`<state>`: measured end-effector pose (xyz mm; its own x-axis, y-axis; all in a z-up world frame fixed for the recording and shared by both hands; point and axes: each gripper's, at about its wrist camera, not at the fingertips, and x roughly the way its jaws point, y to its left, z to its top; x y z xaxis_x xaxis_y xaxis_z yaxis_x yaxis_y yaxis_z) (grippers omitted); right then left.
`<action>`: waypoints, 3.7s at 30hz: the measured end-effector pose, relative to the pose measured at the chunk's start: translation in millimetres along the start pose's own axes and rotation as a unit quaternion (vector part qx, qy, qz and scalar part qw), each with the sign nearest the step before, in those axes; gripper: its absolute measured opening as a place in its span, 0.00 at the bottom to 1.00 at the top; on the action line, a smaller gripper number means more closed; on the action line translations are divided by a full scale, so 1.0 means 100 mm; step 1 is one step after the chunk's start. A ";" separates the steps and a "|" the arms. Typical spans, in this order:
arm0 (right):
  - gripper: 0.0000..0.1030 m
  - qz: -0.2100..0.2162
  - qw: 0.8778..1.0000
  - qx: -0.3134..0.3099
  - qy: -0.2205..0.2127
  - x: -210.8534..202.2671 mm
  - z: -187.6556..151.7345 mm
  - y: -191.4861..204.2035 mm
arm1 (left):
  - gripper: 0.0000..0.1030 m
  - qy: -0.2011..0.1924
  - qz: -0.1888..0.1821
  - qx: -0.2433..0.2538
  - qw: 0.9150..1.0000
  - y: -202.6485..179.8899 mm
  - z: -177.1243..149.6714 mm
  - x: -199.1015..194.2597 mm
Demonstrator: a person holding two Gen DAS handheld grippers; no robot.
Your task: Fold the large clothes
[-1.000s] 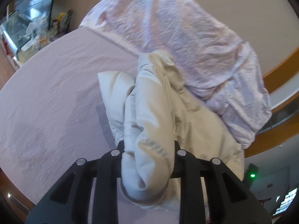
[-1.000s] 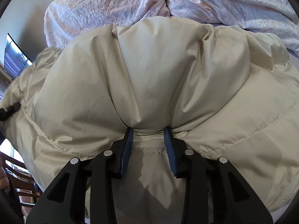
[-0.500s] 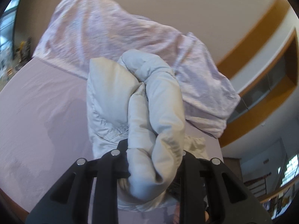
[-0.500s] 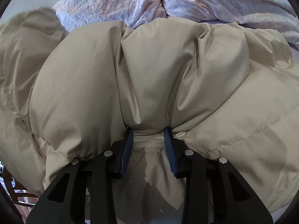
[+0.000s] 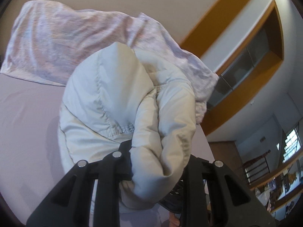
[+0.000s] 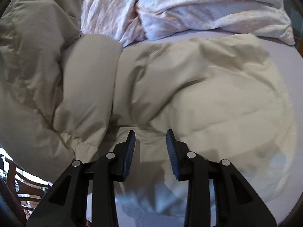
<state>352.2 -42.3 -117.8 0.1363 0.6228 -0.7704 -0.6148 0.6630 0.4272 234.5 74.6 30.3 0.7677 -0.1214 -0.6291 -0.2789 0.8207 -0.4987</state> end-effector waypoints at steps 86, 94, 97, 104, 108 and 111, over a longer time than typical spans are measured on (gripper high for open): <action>0.36 -0.122 0.981 0.144 -0.041 -0.92 -0.45 -1.90 | 0.74 0.126 0.102 0.097 0.982 -0.57 -0.42 1.47; 0.36 -0.133 0.976 0.167 -0.050 -1.02 -0.57 -2.06 | 0.78 0.149 0.105 0.133 0.974 -0.77 -0.69 1.80; 0.36 -0.136 0.973 0.177 -0.063 -1.12 -0.60 -2.11 | 0.80 0.151 0.108 0.146 0.972 -0.80 -0.81 1.93; 0.36 -0.139 0.973 0.161 -0.091 -1.36 -0.50 -1.99 | 0.80 0.145 0.113 0.158 0.970 -0.82 -0.81 1.91; 0.36 -0.138 0.976 0.131 -0.111 -1.55 -0.36 -1.79 | 0.80 0.127 0.094 0.138 0.978 -0.79 -0.67 1.60; 0.38 -0.125 0.979 0.095 -0.130 -1.68 -0.19 -1.55 | 0.81 0.105 0.102 0.131 0.980 -0.69 -0.55 1.43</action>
<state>410.2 -257.4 -64.0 0.4729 0.4993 -0.7260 -0.3839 0.8584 0.3402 332.3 -30.5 -58.1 0.5679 -0.0302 -0.8225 -0.2342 0.9521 -0.1967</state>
